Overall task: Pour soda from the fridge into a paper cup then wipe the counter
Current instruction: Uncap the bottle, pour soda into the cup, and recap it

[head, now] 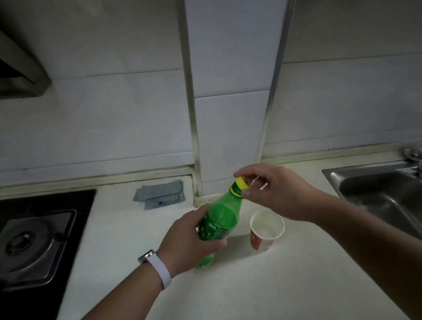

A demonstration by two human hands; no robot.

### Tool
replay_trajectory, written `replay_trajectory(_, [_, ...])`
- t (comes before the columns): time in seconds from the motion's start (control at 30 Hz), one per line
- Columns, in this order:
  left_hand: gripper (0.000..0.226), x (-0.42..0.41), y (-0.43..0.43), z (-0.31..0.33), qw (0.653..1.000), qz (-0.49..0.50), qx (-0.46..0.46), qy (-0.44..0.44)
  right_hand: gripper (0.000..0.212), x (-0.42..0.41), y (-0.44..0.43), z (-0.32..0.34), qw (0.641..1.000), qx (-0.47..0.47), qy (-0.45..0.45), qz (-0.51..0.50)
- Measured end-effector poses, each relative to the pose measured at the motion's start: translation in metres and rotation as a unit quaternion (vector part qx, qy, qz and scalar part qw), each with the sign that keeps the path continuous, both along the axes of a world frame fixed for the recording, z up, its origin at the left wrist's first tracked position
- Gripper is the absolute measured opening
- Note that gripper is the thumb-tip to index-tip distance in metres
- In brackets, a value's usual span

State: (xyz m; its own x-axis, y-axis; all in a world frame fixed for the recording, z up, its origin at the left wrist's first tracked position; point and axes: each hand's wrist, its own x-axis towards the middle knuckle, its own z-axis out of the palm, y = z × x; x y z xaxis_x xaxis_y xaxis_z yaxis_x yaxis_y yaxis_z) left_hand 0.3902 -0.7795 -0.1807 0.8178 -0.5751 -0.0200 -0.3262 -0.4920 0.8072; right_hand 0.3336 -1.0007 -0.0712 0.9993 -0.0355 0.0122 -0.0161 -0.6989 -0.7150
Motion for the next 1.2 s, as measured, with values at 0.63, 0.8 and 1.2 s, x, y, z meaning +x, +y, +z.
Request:
replay_trajectory(0.63, [0.072,0.020,0.053,-0.013,0.996,-0.044,0.062,-0.056,0.054,0.004,0.062,0.016,0.976,-0.198,0.031,0.086])
replay_trajectory(0.8, [0.076,0.025,0.061,-0.010,0.996,-0.049,0.051,-0.058,0.035,0.001,0.061,0.019,0.963,-0.237,0.030,0.122])
replay_trajectory(1.2, [0.081,0.022,0.061,-0.005,0.997,-0.052,0.039,-0.044,0.057,-0.006,0.054,0.017,0.963,-0.243,0.039,0.108])
